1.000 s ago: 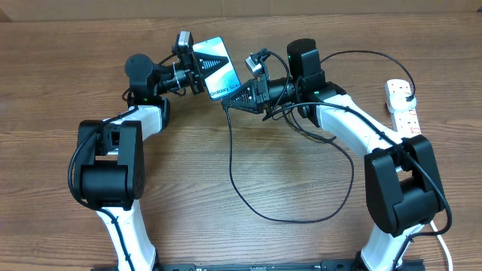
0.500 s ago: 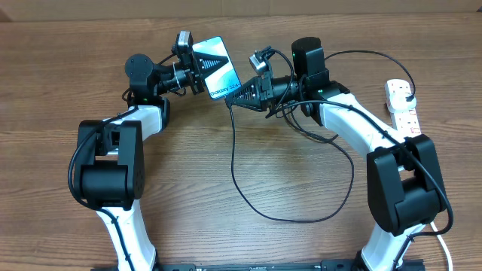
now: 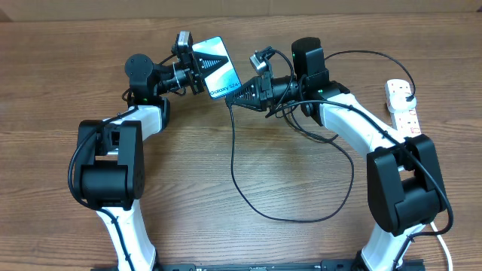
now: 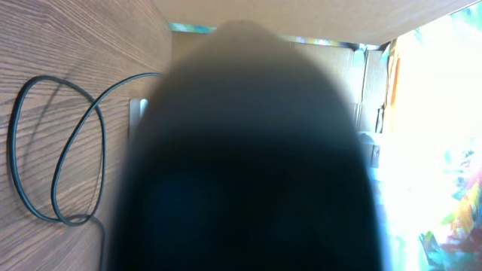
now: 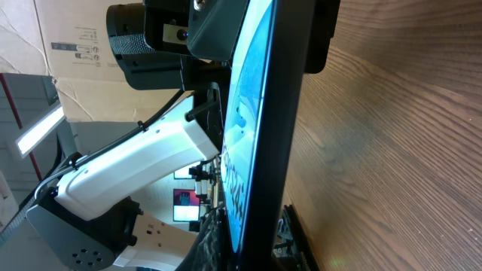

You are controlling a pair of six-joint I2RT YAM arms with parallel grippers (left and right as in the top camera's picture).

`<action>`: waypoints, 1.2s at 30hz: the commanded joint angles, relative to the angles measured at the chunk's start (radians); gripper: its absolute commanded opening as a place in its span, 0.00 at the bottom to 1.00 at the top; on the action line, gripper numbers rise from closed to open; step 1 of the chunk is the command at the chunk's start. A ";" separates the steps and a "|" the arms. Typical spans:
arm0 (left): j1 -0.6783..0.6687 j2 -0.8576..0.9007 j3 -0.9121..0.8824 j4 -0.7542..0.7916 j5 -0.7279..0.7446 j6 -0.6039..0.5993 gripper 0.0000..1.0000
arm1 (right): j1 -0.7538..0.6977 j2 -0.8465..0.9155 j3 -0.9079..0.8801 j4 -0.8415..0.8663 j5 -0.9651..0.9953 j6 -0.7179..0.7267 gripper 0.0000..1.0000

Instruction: Plug charger to phone and switch on socket

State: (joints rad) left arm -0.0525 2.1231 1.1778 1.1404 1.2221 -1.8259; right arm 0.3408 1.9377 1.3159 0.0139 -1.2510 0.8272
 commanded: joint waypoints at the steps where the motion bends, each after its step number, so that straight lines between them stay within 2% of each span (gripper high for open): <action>1: -0.015 -0.018 0.003 0.008 0.033 -0.007 0.04 | -0.005 -0.009 0.019 0.008 0.028 0.002 0.04; 28: -0.035 -0.018 0.003 0.008 0.087 0.016 0.05 | -0.028 -0.009 0.019 0.013 0.072 0.011 0.04; 36: -0.043 -0.018 0.003 0.008 0.087 0.021 0.04 | -0.028 -0.009 0.019 0.061 0.072 0.038 0.04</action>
State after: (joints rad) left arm -0.0525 2.1231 1.1778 1.1378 1.2129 -1.8271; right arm 0.3275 1.9377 1.3159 0.0429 -1.2423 0.8497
